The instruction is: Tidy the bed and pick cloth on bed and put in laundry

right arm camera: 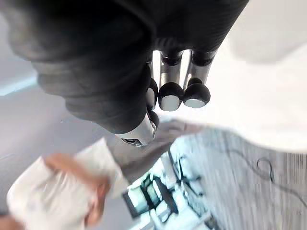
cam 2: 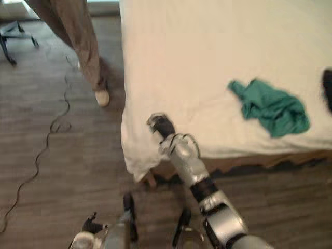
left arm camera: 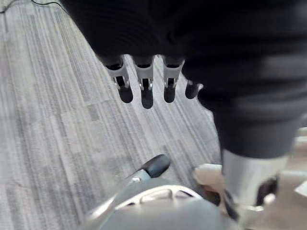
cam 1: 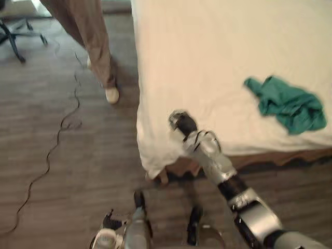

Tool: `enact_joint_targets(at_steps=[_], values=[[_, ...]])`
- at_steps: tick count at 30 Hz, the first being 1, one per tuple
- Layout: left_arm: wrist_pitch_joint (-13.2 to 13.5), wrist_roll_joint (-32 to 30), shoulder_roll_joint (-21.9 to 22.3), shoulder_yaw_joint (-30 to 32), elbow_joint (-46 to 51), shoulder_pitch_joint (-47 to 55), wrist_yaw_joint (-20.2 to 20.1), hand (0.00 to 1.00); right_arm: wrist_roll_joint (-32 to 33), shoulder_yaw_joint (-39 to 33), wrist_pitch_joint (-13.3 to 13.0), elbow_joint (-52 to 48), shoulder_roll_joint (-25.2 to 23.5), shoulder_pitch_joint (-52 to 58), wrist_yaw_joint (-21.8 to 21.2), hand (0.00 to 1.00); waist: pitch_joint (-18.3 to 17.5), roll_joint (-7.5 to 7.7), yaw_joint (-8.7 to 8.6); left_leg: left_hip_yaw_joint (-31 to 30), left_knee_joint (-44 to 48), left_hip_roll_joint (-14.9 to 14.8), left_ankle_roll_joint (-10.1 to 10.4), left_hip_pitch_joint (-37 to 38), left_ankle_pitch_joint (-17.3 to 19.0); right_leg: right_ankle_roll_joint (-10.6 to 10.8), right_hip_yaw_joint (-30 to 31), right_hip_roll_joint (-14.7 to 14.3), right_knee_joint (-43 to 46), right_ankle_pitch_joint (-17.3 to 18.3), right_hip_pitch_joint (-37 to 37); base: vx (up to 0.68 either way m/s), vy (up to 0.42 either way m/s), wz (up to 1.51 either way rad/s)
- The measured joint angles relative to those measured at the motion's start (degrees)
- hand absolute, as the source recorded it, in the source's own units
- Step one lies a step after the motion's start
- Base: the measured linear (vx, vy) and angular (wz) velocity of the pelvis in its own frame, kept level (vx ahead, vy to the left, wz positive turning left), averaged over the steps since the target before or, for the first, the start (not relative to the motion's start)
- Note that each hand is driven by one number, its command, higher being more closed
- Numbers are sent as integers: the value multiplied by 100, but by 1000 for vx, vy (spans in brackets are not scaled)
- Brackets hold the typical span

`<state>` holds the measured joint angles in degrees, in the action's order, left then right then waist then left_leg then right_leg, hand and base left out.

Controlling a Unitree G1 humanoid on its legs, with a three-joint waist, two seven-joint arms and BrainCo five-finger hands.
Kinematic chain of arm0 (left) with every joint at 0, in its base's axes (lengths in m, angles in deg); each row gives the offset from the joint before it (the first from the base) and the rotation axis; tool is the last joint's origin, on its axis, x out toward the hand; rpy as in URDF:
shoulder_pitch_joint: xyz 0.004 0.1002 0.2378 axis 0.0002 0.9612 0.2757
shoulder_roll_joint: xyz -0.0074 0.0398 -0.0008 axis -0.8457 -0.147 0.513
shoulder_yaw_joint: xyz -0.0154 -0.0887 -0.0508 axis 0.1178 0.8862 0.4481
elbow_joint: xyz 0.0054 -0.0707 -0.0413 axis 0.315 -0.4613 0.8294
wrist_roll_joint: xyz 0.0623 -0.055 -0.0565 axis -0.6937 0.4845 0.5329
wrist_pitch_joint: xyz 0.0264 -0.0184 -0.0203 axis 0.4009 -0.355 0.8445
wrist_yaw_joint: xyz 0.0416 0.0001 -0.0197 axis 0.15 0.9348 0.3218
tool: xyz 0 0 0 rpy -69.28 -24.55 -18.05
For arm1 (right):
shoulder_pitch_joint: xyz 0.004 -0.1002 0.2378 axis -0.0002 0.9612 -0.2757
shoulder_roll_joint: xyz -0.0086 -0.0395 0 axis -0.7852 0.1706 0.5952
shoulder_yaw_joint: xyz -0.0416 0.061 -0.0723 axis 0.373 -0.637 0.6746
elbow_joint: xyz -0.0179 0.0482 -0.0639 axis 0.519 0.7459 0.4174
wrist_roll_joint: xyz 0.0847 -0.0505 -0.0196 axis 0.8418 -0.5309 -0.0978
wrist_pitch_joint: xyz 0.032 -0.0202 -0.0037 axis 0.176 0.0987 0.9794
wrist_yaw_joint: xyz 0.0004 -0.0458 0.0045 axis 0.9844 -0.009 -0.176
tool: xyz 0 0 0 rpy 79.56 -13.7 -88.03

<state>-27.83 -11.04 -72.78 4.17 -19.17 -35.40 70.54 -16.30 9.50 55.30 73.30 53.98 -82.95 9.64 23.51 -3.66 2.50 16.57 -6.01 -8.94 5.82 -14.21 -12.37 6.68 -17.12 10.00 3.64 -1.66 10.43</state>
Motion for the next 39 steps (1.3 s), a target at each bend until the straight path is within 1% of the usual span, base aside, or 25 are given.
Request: enact_joint_targets(at_steps=[1, 5, 6, 10, 13, 15, 18, 21, 22, 23, 24, 25, 26, 28, 29, 30, 31, 32, 33, 34, 35, 36, 37, 38, 39], values=[[0, 1, 3, -3, 33, -67, 3, 0, 19, -193, -109, 2, 143, 23, -11, 100, 58, 11, -49, 5, 0, 36, -53, -4, -37, 7, 14, 28, -7, -3, 8, 29, 33, -3], [115, -1, 36, -34, 222, -78, 2, 0, 112, -610, -242, -5, 171, 337, 84, 100, 59, 14, -162, 10, 0, 100, -62, 16, -4, 61, -1, 82, -48, 41, -39, 78, 3, 4], [125, 0, 68, -33, 247, -94, 0, 0, 202, -733, -294, -61, 143, 479, 80, 0, 56, 20, -205, 19, 1, 119, -61, 32, 16, 79, 1, 100, -61, 54, -65, 96, 2, 5], [147, -6, 142, -28, 229, -103, -23, 0, 429, -1278, -446, -137, -129, 1103, 81, 0, -8, 128, -216, 178, 1, 138, -38, 279, 121, 122, 37, 124, -103, 120, -307, 99, -4, -3], [243, -16, 151, 29, 145, -5, -22, 0, 530, -1794, -563, -153, -718, 1916, 88, 0, -244, 363, -212, 439, 1, 117, -8, 554, 264, 123, 214, 117, -130, 180, -455, 134, -24, -36], [303, -134, 252, 30, 44, -53, -25, 0, 511, -2424, -488, 529, -1091, 2989, 380, 0, -447, 525, -215, 706, -1, 113, 3, 768, 358, 135, 369, 116, -199, 188, -566, 180, -23, -43], [331, -373, 413, 59, -21, -165, -67, 0, 515, -2892, -309, 1337, -1345, 4229, 495, 0, -468, 534, -227, 1071, -12, 76, 41, 992, 396, 160, 528, 105, -186, 204, -661, 107, -10, -41], [194, -715, 420, 103, -107, -167, -190, 0, 508, -2945, -260, 1369, -1671, 5382, 240, 0, -571, 565, -358, 1741, -35, -77, 95, 1327, 478, 141, 723, 5, -124, 222, -652, 42, -26, -76], [91, -924, 432, 179, -151, -150, -221, 0, 426, -2910, -263, 1362, -1793, 5673, 19, 0, -708, 599, -378, 2116, -33, -210, 120, 1519, 503, 13, 617, -10, -68, 299, -633, 21, -52, -95], [63, -964, 433, 220, -154, -125, -230, 0, 395, -2889, -268, 1360, -1835, 5735, -41, 0, -764, 614, -382, 2241, -27, -251, 126, 1576, 506, -60, 495, 1, -43, 346, -620, 34, -63, -147], [-26, -1027, 425, 361, -139, 6, -292, 0, 335, -2770, -282, 1373, -1973, 5862, -215, 0, -1030, 677, -385, 2773, 0, -418, 228, 1792, 541, -299, -199, 109, 141, 394, -525, 51, -58, -169], [-116, -1017, 348, 395, -141, 164, -313, 0, 180, -2655, -281, 1427, -1980, 5827, -339, 0, -1195, 631, -377, 3192, 5, -522, 299, 1972, 532, -509, -700, 160, 228, 314, -467, 73, -55, -191], [-167, -1006, 333, 469, -142, 229, -316, 0, 122, -2642, -296, 1433, -1951, 5790, -388, 0, -1274, 668, -376, 3407, 6, -577, 343, 2090, 528, -575, -932, 178, 265, 264, -447, 99, -84, -178], [-326, -923, 312, 612, -200, 350, -323, 0, -58, -2538, -370, 1626, -1789, 5486, -468, 0, -1366, 615, -373, 4124, 85, -816, 354, 2525, 526, -630, -1740, 171, 350, 228, -501, 80, -162, -168], [-340, -907, 323, 612, -204, 353, -324, 0, -73, -2531, -372, 1656, -1750, 5410, -486, 0, -1371, 619, -361, 4263, 114, -866, 353, 2626, 526, -626, -1903, 159, 356, 206, -561, 28, -263, -148], [-353, -916, 332, 600, -283, 375, -341, 0, -255, -2523, -396, 1795, -1647, 5234, -495, 0, -1340, 526, -366, 4532, 224, -999, 353, 2831, 525, -567, -1926, -2, 251, 33, -647, 5, -292, -118], [-400, -954, 357, 539, -314, 323, -440, 0, -325, -2462, -400, 1872, -1569, 5161, -498, 0, -1338, 470, -459, 4620, 503, -1184, 358, 2917, 522, -570, -1681, -200, 54, -116, -707, 0, -287, -119], [-406, -1036, 358, 506, -313, 318, -491, 0, -491, -2372, -408, 1944, -1529, 5127, -494, 0, -1342, 467, -469, 4606, 807, -1321, 357, 2940, 520, -603, -1494, -296, -65, -163, -747, 22, -231, -106], [-408, -1037, 359, 467, -312, 332, -573, 0, -699, -2168, -425, 2034, -1451, 5102, -499, 0, -1368, 472, -487, 4468, 1417, -1570, 352, 2948, 517, -641, -1213, -394, -172, -196, -775, 56, -151, -126], [-395, -1034, 384, 447, -316, 385, -637, 0, -999, -1962, -445, 2051, -1362, 5092, -498, 0, -1380, 432, -533, 4036, 2185, -1881, 318, 2887, 495, -681, -862, -507, -220, -193, -784, 51, -107, -125], [-388, -1028, 394, 449, -329, 411, -664, 0, -1136, -1859, -456, 2063, -1320, 5077, -488, 0, -1387, 413, -548, 3702, 2561, -2009, 266, 2799, 485, -705, -681, -559, -220, -178, -771, 51, -23, -163], [-367, -997, 464, 475, -405, 433, -667, 0, -1431, -1647, -476, 2116, -1203, 4993, -474, 0, -1397, 418, -517, 2557, 3058, -1855, -55, 2555, 1039, -774, -139, -636, -219, -162, -668, 34, 28, -155], [-354, -978, 477, 484, -397, 424, -666, 0, -1521, -1563, -487, 2190, -1158, 4888, -473, 0, -1387, 424, -471, 1906, 3095, -1526, -117, 2426, 1531, -814, 192, -663, -228, -166, -594, 40, 76, -274], [-231, -888, 461, 471, -387, 418, -659, 0, -1876, -1361, -494, 2468, -997, 4506, -426, 0, -1393, 404, -324, 290, 2964, -423, -157, 2146, 2437, -954, 1160, -748, -336, -257, -416, 66, 106, -311], [-128, -795, 445, 436, -370, 411, -644, 0, -2103, -1189, -496, 2605, -899, 4296, -405, 0, -1404, 386, -199, -641, 2744, 304, -169, 1924, 2728, -999, 1773, -863, -459, -303, -349, 68, 101, -333]])
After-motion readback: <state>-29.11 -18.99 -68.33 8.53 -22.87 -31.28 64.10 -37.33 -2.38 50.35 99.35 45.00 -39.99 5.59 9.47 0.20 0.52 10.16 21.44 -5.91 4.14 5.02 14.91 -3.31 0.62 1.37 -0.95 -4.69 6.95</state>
